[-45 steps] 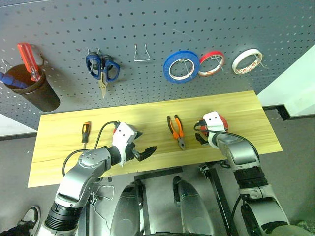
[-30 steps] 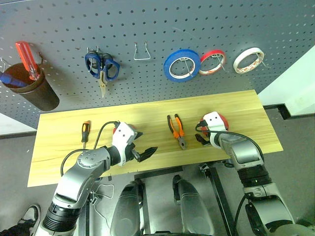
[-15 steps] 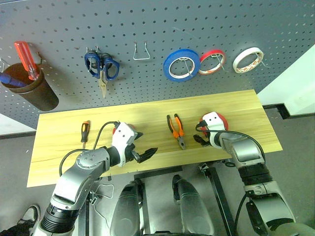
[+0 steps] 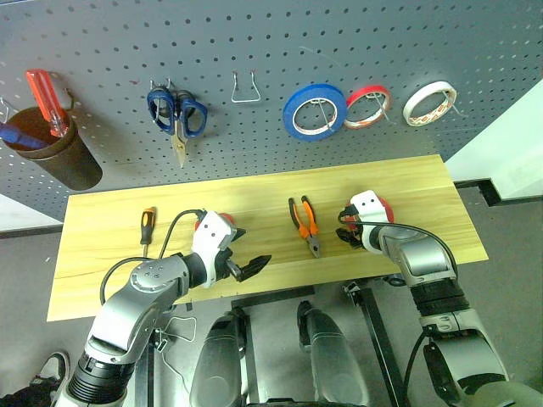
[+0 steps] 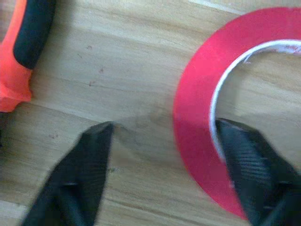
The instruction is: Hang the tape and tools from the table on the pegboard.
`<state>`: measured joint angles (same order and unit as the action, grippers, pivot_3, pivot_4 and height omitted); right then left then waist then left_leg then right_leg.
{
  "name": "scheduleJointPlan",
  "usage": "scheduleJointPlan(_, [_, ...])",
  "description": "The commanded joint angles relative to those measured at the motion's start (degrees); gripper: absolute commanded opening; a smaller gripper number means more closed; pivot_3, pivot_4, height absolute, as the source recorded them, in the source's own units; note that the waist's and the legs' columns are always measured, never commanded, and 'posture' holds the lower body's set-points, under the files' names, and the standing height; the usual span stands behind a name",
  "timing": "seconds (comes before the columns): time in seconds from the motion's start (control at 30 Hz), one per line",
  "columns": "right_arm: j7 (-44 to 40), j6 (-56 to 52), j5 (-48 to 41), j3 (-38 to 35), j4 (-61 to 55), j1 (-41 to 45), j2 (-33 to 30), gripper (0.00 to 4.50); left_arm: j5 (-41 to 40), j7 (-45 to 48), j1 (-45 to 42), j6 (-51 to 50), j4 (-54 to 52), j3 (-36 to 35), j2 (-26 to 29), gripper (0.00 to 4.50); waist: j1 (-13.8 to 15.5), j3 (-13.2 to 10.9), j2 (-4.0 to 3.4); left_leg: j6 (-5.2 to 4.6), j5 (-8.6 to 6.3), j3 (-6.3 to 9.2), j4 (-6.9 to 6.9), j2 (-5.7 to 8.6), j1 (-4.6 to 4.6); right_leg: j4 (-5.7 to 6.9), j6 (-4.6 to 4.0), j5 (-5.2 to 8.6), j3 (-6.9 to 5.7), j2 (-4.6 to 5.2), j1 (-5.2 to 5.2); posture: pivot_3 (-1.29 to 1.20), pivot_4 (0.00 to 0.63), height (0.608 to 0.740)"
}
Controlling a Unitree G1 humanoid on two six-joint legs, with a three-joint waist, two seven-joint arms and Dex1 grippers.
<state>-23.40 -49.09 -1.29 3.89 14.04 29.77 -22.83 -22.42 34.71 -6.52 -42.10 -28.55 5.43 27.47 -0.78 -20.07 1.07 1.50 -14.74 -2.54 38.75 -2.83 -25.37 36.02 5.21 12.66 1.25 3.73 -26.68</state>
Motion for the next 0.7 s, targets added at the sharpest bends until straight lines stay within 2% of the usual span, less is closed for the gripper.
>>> scheduleJointPlan(0.03, [1.14,-0.65,0.58,-0.28,2.01,-1.47,-0.27,2.23,-1.12,-0.09,0.27,0.01,-2.66,-0.7,0.44,4.5,0.08,-0.01,0.0,0.0,0.0,0.0,0.0,0.0,0.0,0.0,0.0,0.0,0.0,0.01,0.0,0.07,0.408,0.716])
scheduleJointPlan(0.17, [1.36,-0.51,0.58,-0.41,2.12,-1.23,-0.27,0.9,-1.2,-0.09,-0.25,0.16,-2.21,-0.63,0.57,4.5,0.08,-0.02,0.0,0.0,0.0,0.0,-0.01,0.02,-0.02,-0.05,0.0,0.0,0.0,0.06,0.0,0.07,0.404,0.716])
scheduleJointPlan(0.2, [1.42,-0.35,0.58,-0.42,2.24,-1.17,-0.23,0.7,-1.24,-0.07,-0.4,0.23,-2.04,-0.64,0.57,4.5,0.09,-0.02,0.0,0.0,0.0,0.0,-0.02,0.02,-0.02,-0.07,0.0,0.0,0.0,0.06,0.0,0.07,0.399,0.716])
scheduleJointPlan(0.43, [2.71,3.33,1.13,-0.84,2.72,-1.19,-0.18,0.68,-0.92,0.03,-1.88,1.65,-0.34,-0.41,-0.09,4.5,0.06,-0.01,0.01,0.0,0.0,-0.01,-0.11,0.04,-0.02,-0.13,0.01,0.0,0.0,0.05,0.0,0.07,0.378,0.716])
scheduleJointPlan(0.6, [7.62,10.14,-1.52,-8.64,-6.17,-4.47,1.16,0.68,-2.9,1.2,-3.6,4.12,1.04,-2.5,-1.48,4.5,0.29,-0.01,0.01,0.01,0.0,-0.11,-0.15,0.1,-0.13,-0.16,0.09,0.0,-0.04,0.05,-0.03,0.07,0.345,0.716])
scheduleJointPlan(0.7, [8.83,12.82,-1.94,-10.57,-8.3,-5.5,1.4,0.68,-3.15,1.74,-3.91,5.49,2.46,-2.66,-1.97,4.5,0.08,-0.01,0.01,0.06,0.03,-0.22,-0.33,0.13,-0.23,-0.25,0.34,-0.13,-0.01,0.07,-0.16,0.06,0.329,0.716])
